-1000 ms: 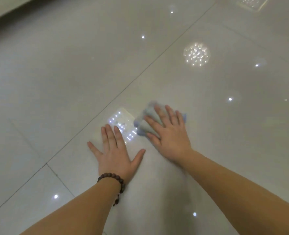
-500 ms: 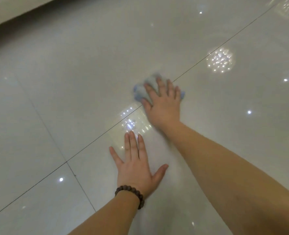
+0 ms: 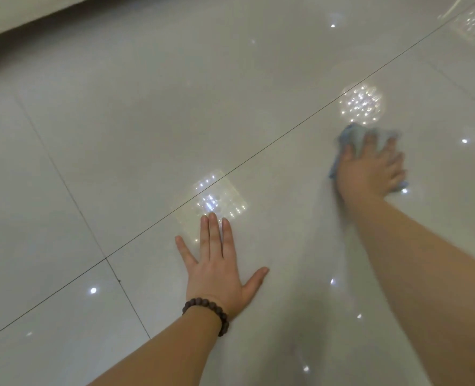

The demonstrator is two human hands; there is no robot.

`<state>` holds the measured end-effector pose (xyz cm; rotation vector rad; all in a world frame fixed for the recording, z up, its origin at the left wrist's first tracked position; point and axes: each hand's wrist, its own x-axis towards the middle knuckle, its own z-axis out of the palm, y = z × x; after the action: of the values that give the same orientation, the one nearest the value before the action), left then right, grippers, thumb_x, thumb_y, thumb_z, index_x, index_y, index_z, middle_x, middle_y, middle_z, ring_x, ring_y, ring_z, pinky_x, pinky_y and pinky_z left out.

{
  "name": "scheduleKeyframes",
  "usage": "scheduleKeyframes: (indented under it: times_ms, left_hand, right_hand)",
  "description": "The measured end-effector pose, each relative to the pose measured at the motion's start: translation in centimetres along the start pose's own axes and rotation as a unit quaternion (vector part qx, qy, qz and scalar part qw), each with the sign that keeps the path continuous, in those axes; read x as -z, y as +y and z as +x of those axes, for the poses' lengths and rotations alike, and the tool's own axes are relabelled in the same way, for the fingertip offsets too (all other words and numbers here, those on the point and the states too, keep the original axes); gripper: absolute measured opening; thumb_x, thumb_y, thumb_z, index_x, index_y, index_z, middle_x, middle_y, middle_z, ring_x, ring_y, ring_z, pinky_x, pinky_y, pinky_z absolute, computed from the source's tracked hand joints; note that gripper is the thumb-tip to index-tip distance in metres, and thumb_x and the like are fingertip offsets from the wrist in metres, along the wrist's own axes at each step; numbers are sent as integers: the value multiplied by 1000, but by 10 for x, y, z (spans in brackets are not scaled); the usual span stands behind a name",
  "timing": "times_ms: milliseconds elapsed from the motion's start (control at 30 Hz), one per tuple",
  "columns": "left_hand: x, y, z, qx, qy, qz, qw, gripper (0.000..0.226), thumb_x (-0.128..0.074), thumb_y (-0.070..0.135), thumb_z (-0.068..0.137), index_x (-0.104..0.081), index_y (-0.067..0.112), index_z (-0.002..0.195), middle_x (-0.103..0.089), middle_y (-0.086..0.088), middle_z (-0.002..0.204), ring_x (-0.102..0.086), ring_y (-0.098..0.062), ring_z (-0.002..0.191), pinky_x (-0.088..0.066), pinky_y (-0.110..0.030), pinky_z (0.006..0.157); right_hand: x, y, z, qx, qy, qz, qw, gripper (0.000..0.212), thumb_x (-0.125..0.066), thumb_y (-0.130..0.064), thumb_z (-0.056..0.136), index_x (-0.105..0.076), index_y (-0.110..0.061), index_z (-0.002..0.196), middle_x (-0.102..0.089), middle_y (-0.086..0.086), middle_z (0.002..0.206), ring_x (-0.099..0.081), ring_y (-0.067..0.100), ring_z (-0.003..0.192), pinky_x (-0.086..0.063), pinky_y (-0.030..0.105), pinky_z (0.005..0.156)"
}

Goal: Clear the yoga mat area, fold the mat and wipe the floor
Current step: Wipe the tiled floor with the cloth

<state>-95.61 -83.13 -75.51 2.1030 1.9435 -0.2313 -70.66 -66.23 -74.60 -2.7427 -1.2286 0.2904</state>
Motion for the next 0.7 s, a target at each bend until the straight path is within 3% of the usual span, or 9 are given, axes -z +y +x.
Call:
scheduleKeyframes:
  times_ms: [67,167,233,333,433,500,567,633,700]
  left_hand:
    - [2,0,0,4,-2,0,1000,106,-20,82,81,-15,2,150,-8,-18,159,2,-29,148,-5,-72,108]
    - [4,1,-2,4,-19,13,1000,108,-7,84,79,7,6,151,16,-14,159,23,-26,145,6,-69,108]
    - [3,1,-3,5,-5,19,1000,108,-4,85,78,9,6,151,15,-14,159,22,-26,145,5,-69,109]
    - [3,1,-5,2,4,16,1000,108,-4,85,78,9,6,151,12,-14,160,20,-25,146,2,-69,109]
    - [2,0,-7,-12,13,13,1000,111,-4,87,77,10,6,151,14,-15,159,21,-26,145,5,-67,110]
    - [2,-2,-7,-31,13,7,999,112,-5,87,76,12,5,151,16,-15,159,23,-26,145,7,-64,112]
    - [2,-2,-8,-49,11,19,999,112,-5,86,76,12,4,150,17,-15,159,23,-25,145,6,-62,113]
    - [4,4,-22,-75,4,33,997,113,-9,85,77,11,1,150,17,-16,158,22,-27,145,3,-61,114]
    - [-3,22,-61,-119,-9,31,992,116,-13,86,76,13,-1,149,18,-19,157,23,-29,144,5,-59,115]
  right_hand:
    - [-23,-30,-65,134,8,6,991,57,-29,-57,95,-26,-35,148,-11,5,160,-11,35,144,-5,53,115]
    - [-41,-41,-147,415,-20,-5,909,52,-34,-57,92,-45,-36,138,-31,3,154,-26,36,140,-15,53,114]
    - [-32,-7,-146,468,-45,-15,882,54,-30,-58,91,-46,-36,138,-34,2,153,-29,34,140,-19,51,114]
    - [-9,93,-121,354,-15,-35,935,58,-27,-60,90,-42,-36,141,-31,3,154,-28,33,140,-17,48,114]
    - [26,230,-114,129,-23,-74,989,73,-16,-68,83,-31,-35,146,-19,5,158,-19,33,143,-12,46,115]
    - [50,302,-132,-14,-36,-72,997,84,-11,-72,77,-25,-31,149,-10,6,160,-14,34,144,-10,45,117]
    - [57,323,-152,-135,-29,-37,990,77,-19,-70,85,-20,-30,151,-5,5,160,-11,35,144,-8,48,116]
    - [46,294,-168,-218,-11,0,976,64,-27,-62,94,-19,-33,150,1,1,161,-5,34,145,-4,51,115]
    - [29,243,-182,-165,-6,12,986,60,-31,-57,95,-23,-34,149,-1,2,161,-5,35,145,-3,53,115]
